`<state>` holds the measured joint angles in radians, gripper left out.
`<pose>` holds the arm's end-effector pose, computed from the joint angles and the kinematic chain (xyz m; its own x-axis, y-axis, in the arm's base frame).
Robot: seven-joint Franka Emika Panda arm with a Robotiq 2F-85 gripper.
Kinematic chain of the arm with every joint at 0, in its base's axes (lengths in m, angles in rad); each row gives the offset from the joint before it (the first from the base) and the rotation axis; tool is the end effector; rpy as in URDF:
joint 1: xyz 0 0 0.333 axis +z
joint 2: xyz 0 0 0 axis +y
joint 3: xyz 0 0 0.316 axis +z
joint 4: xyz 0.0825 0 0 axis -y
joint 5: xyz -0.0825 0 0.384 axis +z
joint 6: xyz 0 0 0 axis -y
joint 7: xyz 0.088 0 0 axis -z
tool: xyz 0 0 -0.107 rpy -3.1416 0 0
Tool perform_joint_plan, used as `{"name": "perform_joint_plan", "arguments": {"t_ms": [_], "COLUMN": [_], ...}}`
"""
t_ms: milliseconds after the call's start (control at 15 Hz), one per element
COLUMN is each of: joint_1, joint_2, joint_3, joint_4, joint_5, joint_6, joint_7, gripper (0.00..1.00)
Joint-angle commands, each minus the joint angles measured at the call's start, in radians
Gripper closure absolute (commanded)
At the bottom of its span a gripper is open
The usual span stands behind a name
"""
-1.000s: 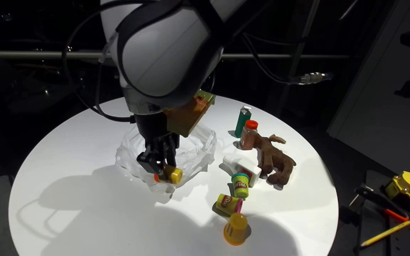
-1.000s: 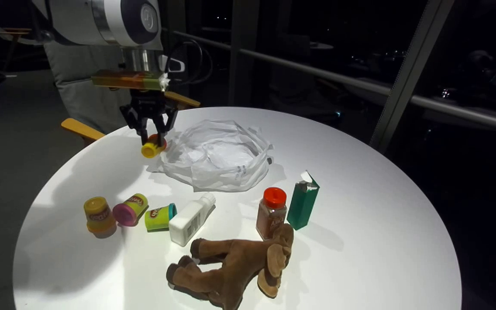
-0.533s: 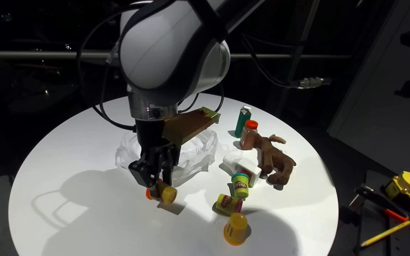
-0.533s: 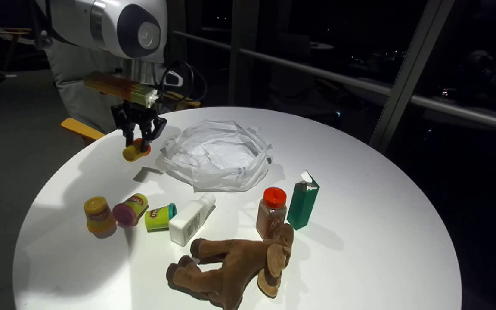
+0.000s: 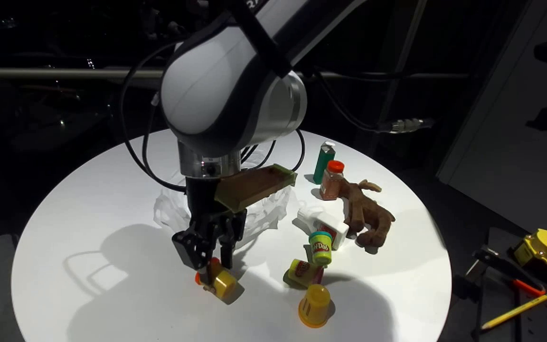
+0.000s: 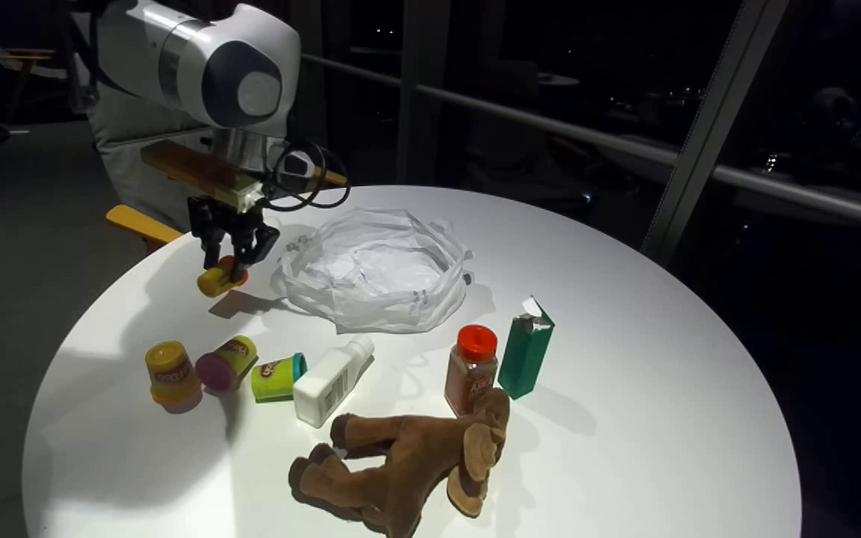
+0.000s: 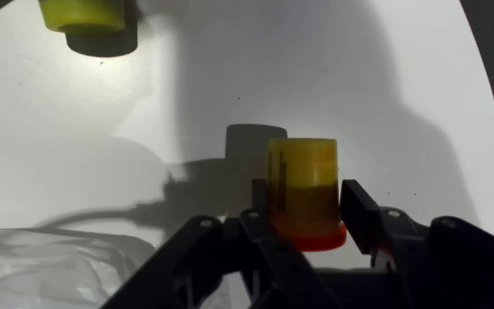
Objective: Remove the objects in the plastic and place them on the table
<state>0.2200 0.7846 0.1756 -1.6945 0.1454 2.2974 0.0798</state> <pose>0.6040 0.2469 0.1323 0.9613 0.1851 -0.2042 0.1452 -0.9698 -0.1958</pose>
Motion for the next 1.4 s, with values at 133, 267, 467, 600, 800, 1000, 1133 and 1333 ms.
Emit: {"name": "perform_joint_plan", "arguments": {"t_ms": [133,267,467,600,800,1000,1133,1333], "joint_1": [-0.026,-0.022,0.008,0.022,0.038,0.05,0.025,-0.009], "joint_2": [0.005,-0.021,-0.087,-0.148,-0.258,-0.386,-0.482,-0.628], "joint_3": [0.015,0.002,-0.054,-0.094,-0.153,-0.217,-0.225,-0.238], "joint_4": [0.018,0.004,-0.02,-0.049,-0.11,-0.219,-0.314,-0.472], "joint_5": [0.067,0.069,0.026,-0.005,-0.06,-0.173,-0.222,-0.298], "joint_6": [-0.016,-0.001,0.014,0.043,0.054,0.071,0.042,0.025], "joint_7": [0.028,0.049,0.143,0.204,0.297,0.376,0.375,0.354], "gripper": [0.04,0.0,0.0,0.0,0.0,0.0,0.0,0.0]}}
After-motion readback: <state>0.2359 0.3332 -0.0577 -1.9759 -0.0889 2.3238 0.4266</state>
